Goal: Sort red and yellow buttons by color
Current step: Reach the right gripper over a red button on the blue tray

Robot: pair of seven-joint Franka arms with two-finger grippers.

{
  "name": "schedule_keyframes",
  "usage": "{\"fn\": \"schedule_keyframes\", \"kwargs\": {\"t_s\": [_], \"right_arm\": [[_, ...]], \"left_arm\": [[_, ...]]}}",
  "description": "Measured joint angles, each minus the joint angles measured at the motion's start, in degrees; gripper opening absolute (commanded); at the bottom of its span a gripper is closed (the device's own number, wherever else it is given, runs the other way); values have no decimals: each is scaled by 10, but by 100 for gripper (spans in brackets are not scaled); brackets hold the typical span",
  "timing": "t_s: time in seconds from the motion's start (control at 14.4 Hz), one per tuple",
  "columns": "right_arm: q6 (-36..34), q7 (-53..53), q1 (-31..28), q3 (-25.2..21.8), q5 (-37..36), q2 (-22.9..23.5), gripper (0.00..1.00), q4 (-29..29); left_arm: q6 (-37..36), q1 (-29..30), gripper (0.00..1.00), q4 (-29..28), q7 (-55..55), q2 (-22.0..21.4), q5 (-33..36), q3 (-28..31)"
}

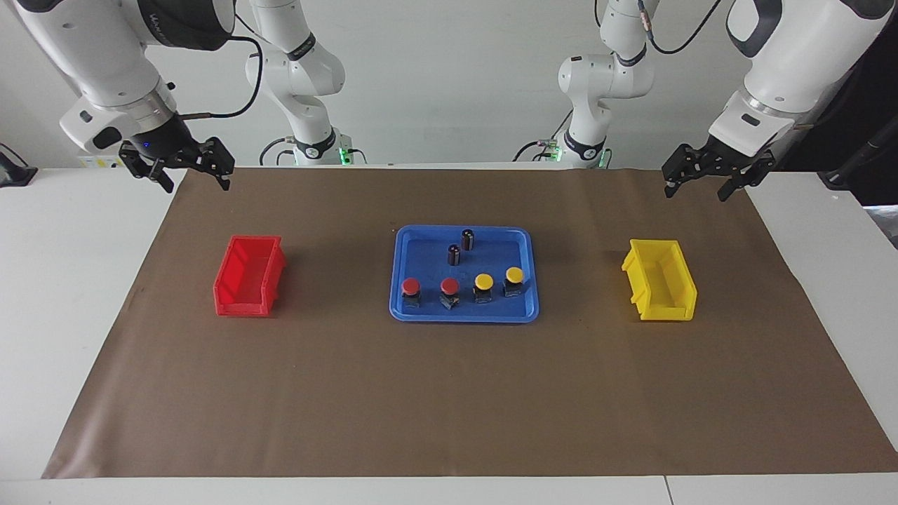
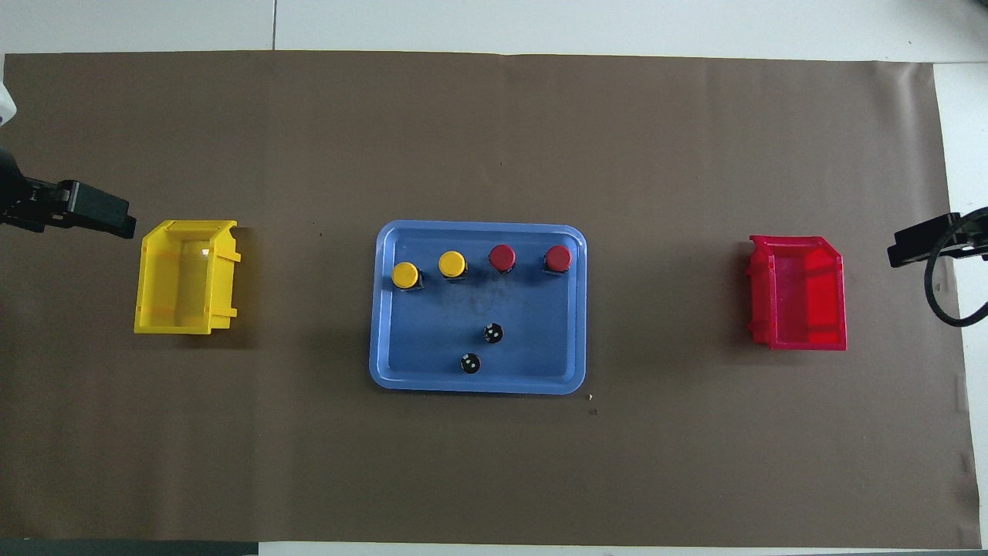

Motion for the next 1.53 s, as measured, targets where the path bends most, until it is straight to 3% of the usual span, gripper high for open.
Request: {"fn": "schedule_keyframes", "kwargs": {"t_s": [0.97, 1.25, 1.53], "right_arm": [[32, 26, 18, 12, 3, 10, 100, 8], [74, 210, 127, 52, 5, 95, 100, 84], [214, 336, 222, 55, 5, 196, 100, 82]], "left_arm": [[0, 0, 100, 0, 0, 0, 0, 0], [0, 0, 100, 0, 0, 0, 0, 0], [0, 0, 100, 0, 0, 0, 0, 0]]}}
